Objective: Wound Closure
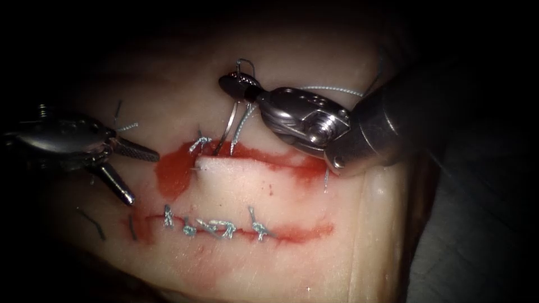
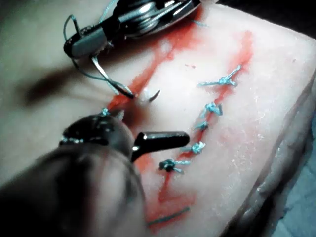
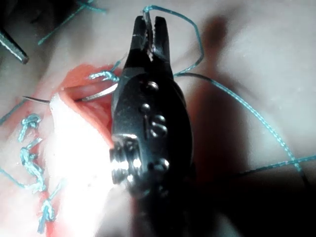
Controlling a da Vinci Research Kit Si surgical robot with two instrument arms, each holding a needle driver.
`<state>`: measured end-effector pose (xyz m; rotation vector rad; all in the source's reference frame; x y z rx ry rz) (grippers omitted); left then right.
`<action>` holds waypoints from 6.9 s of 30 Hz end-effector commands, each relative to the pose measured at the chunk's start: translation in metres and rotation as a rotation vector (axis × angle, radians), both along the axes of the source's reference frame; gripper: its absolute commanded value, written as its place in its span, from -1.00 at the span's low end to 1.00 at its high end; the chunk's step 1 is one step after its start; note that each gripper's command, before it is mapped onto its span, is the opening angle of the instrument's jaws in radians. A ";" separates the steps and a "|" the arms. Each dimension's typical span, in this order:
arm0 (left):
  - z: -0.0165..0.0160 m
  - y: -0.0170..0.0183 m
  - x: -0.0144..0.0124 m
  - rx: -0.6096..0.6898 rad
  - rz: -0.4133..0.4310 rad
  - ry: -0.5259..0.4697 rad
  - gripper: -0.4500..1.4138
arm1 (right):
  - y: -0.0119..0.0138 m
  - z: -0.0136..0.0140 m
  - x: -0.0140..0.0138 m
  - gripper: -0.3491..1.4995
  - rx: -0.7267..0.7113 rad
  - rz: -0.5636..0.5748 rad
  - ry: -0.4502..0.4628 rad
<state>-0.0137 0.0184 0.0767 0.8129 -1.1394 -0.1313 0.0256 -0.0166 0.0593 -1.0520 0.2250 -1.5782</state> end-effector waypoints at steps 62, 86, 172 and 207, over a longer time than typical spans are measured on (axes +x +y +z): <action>0.0039 -0.0007 -0.0073 0.635 -0.360 -0.293 -1.00 | -0.0039 -0.0004 0.0011 0.89 0.079 -0.028 0.144; -0.0054 0.0084 0.0048 1.635 -0.511 -0.315 -1.00 | 0.0026 -0.0061 -0.0006 0.31 -0.418 -0.175 -0.006; -0.0079 0.0105 0.0098 0.535 -0.550 -0.371 -1.00 | -0.0045 -0.0055 -0.0021 -0.60 1.420 0.226 0.308; -0.0068 0.0088 0.0069 0.549 -0.549 -0.371 -1.00 | -0.0035 -0.0023 -0.0023 -1.00 1.310 0.204 0.421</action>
